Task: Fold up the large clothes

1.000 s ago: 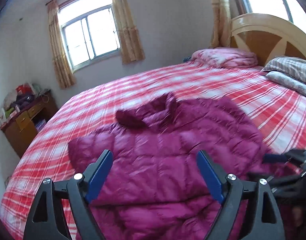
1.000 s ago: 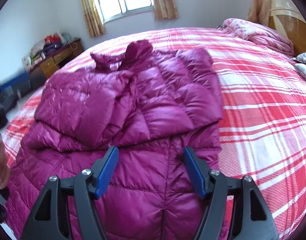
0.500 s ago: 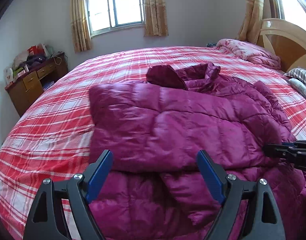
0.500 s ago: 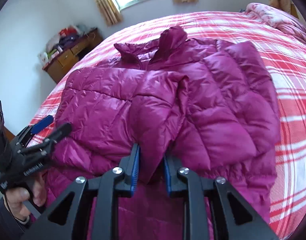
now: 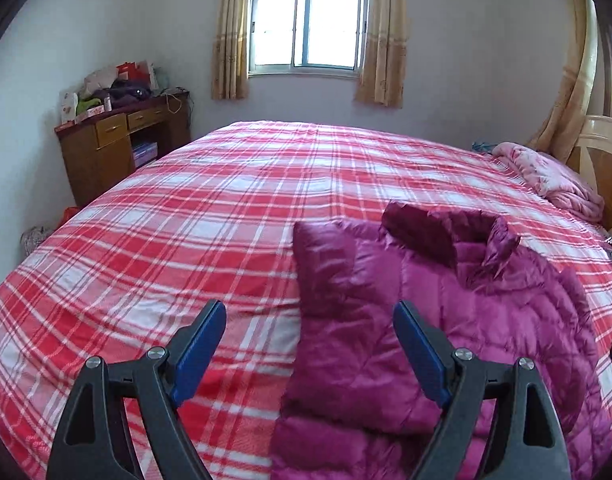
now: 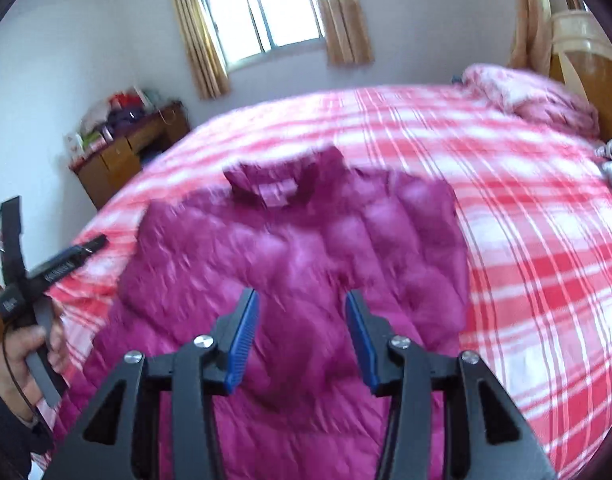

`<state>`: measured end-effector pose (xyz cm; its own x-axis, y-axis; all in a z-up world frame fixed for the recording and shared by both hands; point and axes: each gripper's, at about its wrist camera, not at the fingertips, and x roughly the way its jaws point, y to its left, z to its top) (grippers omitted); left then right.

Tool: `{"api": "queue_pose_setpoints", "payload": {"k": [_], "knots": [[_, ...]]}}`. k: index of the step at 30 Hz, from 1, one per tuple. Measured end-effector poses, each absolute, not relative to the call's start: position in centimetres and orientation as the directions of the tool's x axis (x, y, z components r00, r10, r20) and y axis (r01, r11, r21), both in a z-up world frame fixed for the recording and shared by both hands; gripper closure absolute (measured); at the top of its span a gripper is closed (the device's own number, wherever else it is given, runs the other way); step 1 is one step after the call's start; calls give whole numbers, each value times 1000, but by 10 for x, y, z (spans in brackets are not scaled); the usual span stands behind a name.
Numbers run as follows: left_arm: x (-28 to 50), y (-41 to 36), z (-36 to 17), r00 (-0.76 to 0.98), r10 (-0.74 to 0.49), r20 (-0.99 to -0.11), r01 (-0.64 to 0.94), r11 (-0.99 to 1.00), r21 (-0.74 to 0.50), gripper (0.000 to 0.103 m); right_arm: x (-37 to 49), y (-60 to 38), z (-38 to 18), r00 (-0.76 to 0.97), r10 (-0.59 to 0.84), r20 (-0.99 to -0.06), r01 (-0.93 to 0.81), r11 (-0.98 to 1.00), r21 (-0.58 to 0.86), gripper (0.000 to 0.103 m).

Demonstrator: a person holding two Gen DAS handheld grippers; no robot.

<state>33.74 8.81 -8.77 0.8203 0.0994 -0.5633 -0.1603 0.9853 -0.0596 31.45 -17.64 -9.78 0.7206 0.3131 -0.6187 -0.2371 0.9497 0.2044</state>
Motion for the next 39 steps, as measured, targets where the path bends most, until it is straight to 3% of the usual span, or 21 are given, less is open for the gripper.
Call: {"api": "queue_pose_setpoints", "payload": {"k": [2,4,9,13,17,27,31,36,39], "knots": [[356,76,-91,810,73,-582,-148,986,-82,17,330,-160,-106,702,317,-638,-258,948,186,58],[376,68,-99,788,64,-613,-150,985,-90,17,344,-151,-121,677,307,-668,-257,950,176,69],[415,67,-145,687,215,-694,-247,967,55,17,357,-148,-160,623,281,-730,-245,956,159,70],[422,81,-167,641,125,-758,-237,971,-40,16,354,-149,-172,619,275,-736,-253,957,144,70],[426,93,-175,609,94,-788,-264,960,-90,7,355,-143,-175,615,234,-753,-249,964,96,70],[424,87,-177,597,126,-793,-274,960,-54,5,352,-132,-175,632,162,-758,-239,971,8,70],[407,79,-158,637,164,-753,-281,959,-29,5,353,-133,-175,637,164,-753,-236,972,12,70],[366,52,-133,720,76,-690,-177,981,-77,5,351,-131,-175,643,160,-749,-234,972,7,70],[357,26,-131,730,46,-682,-94,995,-34,5,350,-131,-176,644,161,-748,-234,972,8,70]]}}
